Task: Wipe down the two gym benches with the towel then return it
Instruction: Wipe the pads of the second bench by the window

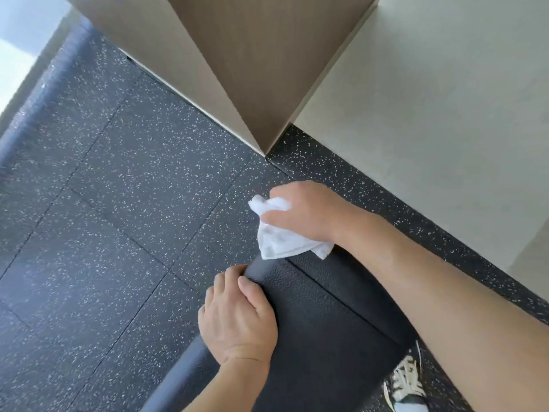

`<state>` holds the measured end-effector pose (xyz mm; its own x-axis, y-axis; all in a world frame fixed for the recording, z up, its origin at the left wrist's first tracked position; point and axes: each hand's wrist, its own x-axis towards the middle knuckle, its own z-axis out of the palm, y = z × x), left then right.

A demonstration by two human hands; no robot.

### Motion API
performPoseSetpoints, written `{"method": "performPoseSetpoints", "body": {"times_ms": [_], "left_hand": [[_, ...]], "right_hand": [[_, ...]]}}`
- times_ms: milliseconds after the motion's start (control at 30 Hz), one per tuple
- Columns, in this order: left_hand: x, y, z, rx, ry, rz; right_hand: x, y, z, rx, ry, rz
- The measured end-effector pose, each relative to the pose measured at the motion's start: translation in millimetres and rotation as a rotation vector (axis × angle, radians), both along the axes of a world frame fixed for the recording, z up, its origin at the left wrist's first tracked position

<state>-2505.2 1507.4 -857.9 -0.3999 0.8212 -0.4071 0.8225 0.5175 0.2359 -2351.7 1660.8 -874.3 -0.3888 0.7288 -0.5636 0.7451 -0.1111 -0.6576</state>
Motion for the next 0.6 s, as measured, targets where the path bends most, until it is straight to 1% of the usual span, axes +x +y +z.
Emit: {"method": "performPoseSetpoints", "body": {"times_ms": [100, 200, 267, 333, 467, 600], "left_hand": [[-1.2, 0.0, -1.0, 0.015, 0.0, 0.003], [-2.1, -0.7, -3.1, 0.031, 0.003, -0.011], [-3.3, -2.1, -2.8, 0.04, -0.003, -0.013], [-4.8, -3.1, -2.3, 0.05, -0.008, -0.011], [-7.4, -4.0, -5.6, 0.073, -0.008, -0.004], [-8.0, -4.7, -4.9, 0.087, 0.004, 0.001]], "right_hand": [[28.2, -7.8, 4.8, -0.107, 0.061, -0.112], [34.6, -14.2, 8.0, -0.124, 0.04, -0.171], [23.6, -12.2, 9.3, -0.11, 0.007, -0.152], [2.5, -3.2, 11.2, -0.074, -0.084, -0.052], [-50.0, 13.2, 5.1, 0.028, -0.376, 0.319], [-90.7, 8.8, -6.2, 0.017, -0.481, 0.58]]}}
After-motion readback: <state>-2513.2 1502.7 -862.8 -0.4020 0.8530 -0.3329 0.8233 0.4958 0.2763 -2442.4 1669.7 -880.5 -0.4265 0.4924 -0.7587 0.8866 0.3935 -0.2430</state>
